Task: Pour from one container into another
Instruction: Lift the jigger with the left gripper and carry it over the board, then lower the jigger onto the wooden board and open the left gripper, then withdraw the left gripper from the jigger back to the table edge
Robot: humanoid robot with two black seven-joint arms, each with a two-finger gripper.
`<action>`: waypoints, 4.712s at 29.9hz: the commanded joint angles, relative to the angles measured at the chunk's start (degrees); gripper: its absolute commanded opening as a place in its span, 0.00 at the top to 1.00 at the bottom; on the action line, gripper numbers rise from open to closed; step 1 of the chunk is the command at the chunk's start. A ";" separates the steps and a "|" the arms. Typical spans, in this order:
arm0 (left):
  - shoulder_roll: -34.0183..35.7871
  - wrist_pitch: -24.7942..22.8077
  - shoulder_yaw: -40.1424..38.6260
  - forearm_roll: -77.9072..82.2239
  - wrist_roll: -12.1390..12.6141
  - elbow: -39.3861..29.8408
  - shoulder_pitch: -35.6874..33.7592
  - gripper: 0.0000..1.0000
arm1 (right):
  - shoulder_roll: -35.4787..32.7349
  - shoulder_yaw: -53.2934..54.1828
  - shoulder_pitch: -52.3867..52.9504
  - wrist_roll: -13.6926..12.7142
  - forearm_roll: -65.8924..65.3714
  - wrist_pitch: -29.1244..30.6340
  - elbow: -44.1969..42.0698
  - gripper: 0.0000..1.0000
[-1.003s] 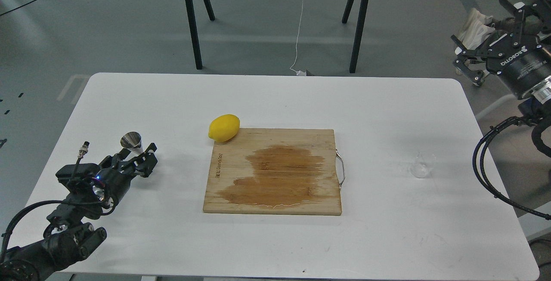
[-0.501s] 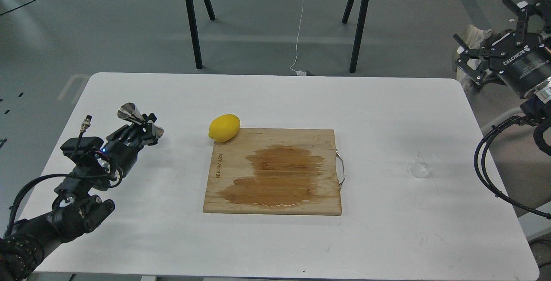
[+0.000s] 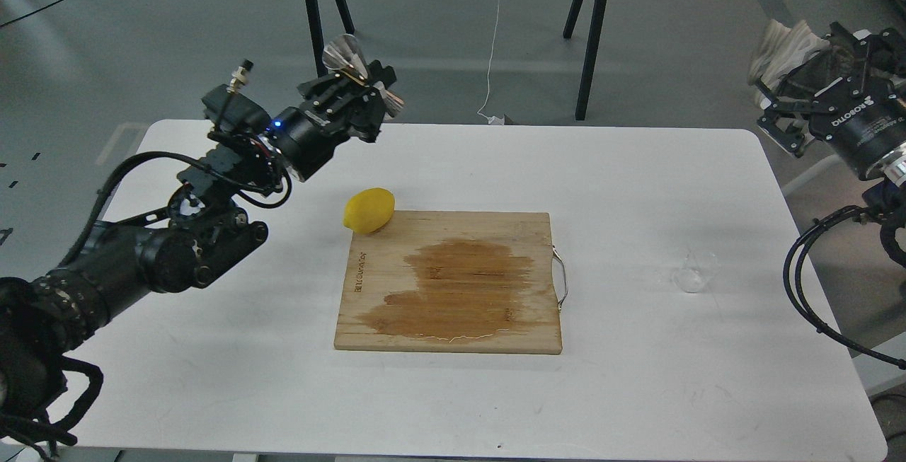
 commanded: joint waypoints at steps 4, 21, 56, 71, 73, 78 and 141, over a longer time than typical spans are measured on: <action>-7.15 0.00 1.80 3.06 0.02 1.91 4.60 0.95 | -0.52 0.09 -0.90 -0.01 0.01 0.00 0.01 0.01; -14.20 0.00 1.88 11.41 0.02 7.35 12.78 0.95 | -1.58 0.00 -0.81 -0.10 -0.08 0.00 0.09 0.01; -14.20 0.00 1.97 11.68 0.02 10.70 14.54 0.68 | -2.11 0.09 -0.90 -0.01 0.01 0.00 0.53 0.01; -14.20 0.00 1.97 11.68 0.02 10.44 15.16 0.35 | -1.93 0.44 -0.90 -0.01 0.01 0.00 0.44 0.01; -14.20 0.00 1.97 11.68 0.02 9.73 15.51 0.21 | -1.84 0.44 -0.90 -0.01 0.01 0.00 0.44 0.01; -14.20 0.00 1.89 11.68 0.02 9.12 16.21 0.11 | -1.75 0.44 -0.90 -0.01 0.01 0.00 0.44 0.01; 27.82 -56.00 -8.66 -75.86 0.02 7.01 6.72 0.06 | -0.69 11.22 -12.20 -0.10 30.05 -24.00 18.69 0.01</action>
